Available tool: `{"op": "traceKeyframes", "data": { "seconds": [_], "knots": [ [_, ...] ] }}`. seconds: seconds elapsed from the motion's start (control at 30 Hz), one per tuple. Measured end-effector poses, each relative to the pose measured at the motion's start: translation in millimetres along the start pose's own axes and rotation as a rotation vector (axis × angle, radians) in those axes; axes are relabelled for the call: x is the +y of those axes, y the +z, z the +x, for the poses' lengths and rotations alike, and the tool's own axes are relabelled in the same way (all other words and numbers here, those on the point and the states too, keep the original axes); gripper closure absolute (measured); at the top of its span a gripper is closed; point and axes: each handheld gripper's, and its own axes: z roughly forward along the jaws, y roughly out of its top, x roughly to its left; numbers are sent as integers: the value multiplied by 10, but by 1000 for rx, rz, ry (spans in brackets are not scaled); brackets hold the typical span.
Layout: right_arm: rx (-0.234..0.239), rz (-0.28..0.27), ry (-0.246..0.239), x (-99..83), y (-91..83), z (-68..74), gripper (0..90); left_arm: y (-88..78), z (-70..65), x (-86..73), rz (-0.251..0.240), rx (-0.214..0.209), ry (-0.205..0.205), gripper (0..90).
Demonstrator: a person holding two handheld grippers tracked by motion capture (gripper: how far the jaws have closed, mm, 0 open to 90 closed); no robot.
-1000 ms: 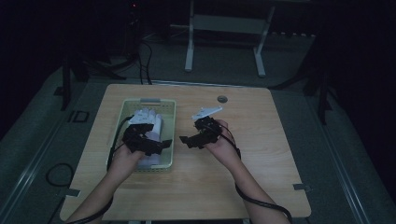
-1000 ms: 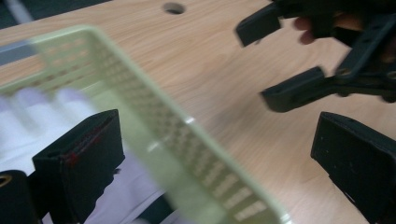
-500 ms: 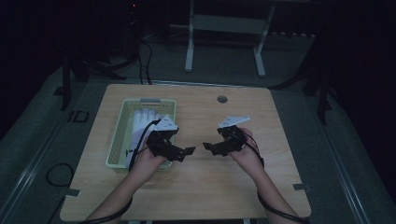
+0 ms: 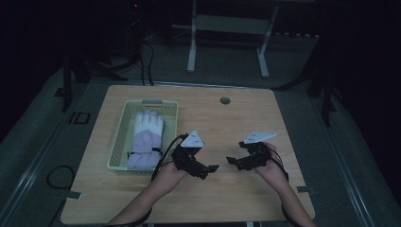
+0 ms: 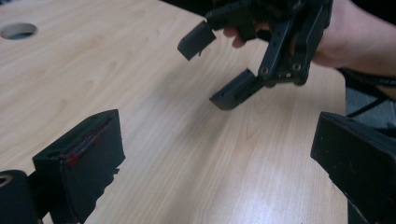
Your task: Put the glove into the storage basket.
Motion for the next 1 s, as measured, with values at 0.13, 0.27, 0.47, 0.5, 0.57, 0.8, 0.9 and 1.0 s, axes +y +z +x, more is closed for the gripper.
{"op": "traceKeyframes", "data": {
  "seconds": [0.13, 0.27, 0.47, 0.5, 0.57, 0.8, 0.9, 1.0],
  "knots": [
    [-20, -22, 19, -155, -21, -26, 140, 155, -56, -78, 6, -29, -12, 27],
    [-16, -19, 27, -299, -25, -17, 140, 307, -120, -166, 1, -35, -23, 27],
    [-13, -14, 32, -498, -24, 25, 142, 469, -224, -273, 11, -56, -11, 27],
    [-8, -14, 30, -528, -26, 35, 141, 469, -224, -273, 11, -56, -11, 27],
    [-12, -17, 23, -557, -31, 50, 142, 498, -260, -308, 5, -53, -2, 27],
    [-22, -33, -7, -706, -100, 118, 138, 562, -374, -416, -9, -42, 28, 27],
    [-26, -51, 3, -756, -138, 107, 134, 592, -408, -464, -9, -56, 23, 27],
    [-31, -62, 13, -814, -168, 91, 134, 602, -433, -509, -9, -56, 29, 27]
  ]
}}
